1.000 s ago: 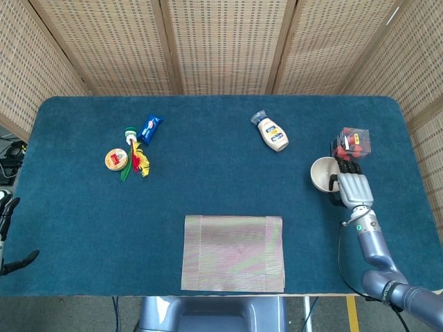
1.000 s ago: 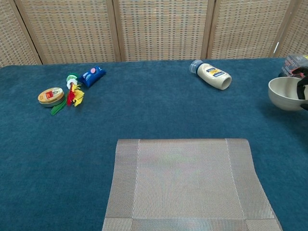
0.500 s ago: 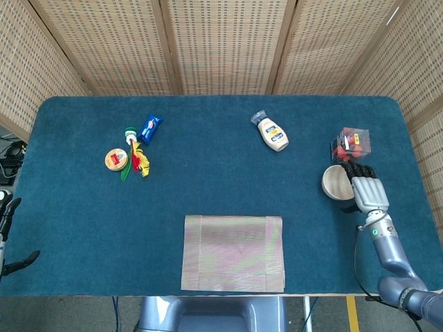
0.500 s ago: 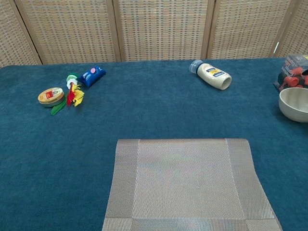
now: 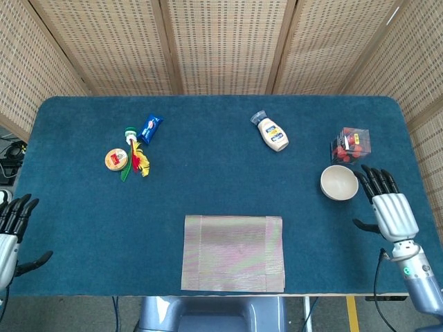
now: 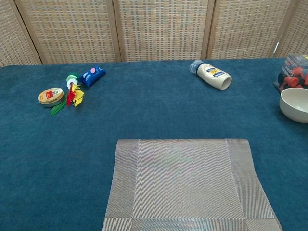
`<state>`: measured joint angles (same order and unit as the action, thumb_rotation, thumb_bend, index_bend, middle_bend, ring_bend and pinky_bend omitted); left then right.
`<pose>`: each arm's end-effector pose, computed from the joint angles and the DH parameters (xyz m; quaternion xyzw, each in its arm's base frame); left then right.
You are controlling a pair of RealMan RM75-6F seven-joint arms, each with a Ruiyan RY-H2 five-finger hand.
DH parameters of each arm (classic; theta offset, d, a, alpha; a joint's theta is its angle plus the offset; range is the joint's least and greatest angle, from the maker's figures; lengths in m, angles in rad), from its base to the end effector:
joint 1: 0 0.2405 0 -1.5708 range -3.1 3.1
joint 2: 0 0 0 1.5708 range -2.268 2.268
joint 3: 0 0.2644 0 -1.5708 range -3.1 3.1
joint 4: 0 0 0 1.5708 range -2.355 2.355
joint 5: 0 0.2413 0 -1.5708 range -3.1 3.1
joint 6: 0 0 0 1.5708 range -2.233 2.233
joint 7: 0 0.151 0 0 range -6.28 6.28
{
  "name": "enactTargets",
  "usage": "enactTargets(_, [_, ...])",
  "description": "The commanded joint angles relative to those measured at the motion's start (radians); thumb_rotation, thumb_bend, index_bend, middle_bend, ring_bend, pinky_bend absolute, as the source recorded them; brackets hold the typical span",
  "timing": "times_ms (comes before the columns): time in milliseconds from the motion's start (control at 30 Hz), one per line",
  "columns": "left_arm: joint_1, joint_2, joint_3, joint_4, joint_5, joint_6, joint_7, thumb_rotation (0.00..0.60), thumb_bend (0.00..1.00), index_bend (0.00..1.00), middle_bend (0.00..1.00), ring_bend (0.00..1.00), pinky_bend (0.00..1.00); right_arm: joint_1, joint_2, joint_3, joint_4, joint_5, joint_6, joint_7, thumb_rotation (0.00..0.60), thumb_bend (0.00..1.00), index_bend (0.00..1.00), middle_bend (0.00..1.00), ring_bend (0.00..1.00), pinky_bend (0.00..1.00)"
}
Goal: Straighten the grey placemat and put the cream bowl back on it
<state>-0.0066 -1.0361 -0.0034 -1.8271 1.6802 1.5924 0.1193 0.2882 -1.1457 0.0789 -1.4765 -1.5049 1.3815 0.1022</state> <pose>-0.2758 0.1527 0.1423 -0.6129 -0.3571 -0.4249 0.5624 -0.3145 -0.2691 0.1316 0.6409 -0.3457 0.4229 0.5394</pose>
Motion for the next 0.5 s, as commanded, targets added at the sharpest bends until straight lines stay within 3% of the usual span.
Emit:
enactTargets(33, [-0.042, -0.055, 0.035, 0.091, 0.170, 0.012, -0.052, 0.600, 0.00, 0.00, 0.00, 0.00, 0.00, -0.074, 0.009, -0.029, -0.043, -0.081, 0.131, -0.007, 0.600, 0.00, 0.10, 0.00, 0.00, 0.00])
enactTargets(200, [-0.158, -0.103, 0.103, 0.189, 0.353, -0.097, -0.185, 0.600, 0.00, 0.10, 0.00, 0.00, 0.00, -0.127, -0.013, -0.043, -0.083, -0.115, 0.218, -0.066, 0.600, 0.00, 0.08, 0.00, 0.00, 0.00])
enactTargets(333, [-0.232, -0.169, 0.110, 0.264, 0.397, -0.186, -0.203, 0.600, 0.00, 0.18, 0.00, 0.00, 0.00, -0.150, -0.036, -0.043, -0.074, -0.122, 0.253, -0.092, 0.600, 0.00, 0.08, 0.00, 0.00, 0.00])
enactTargets(500, [-0.310, -0.253, 0.113, 0.343, 0.426, -0.268, -0.214, 0.600, 0.00, 0.20, 0.00, 0.00, 0.00, -0.166, -0.054, -0.039, -0.053, -0.120, 0.271, -0.093, 0.600, 0.00, 0.09, 0.00, 0.00, 0.00])
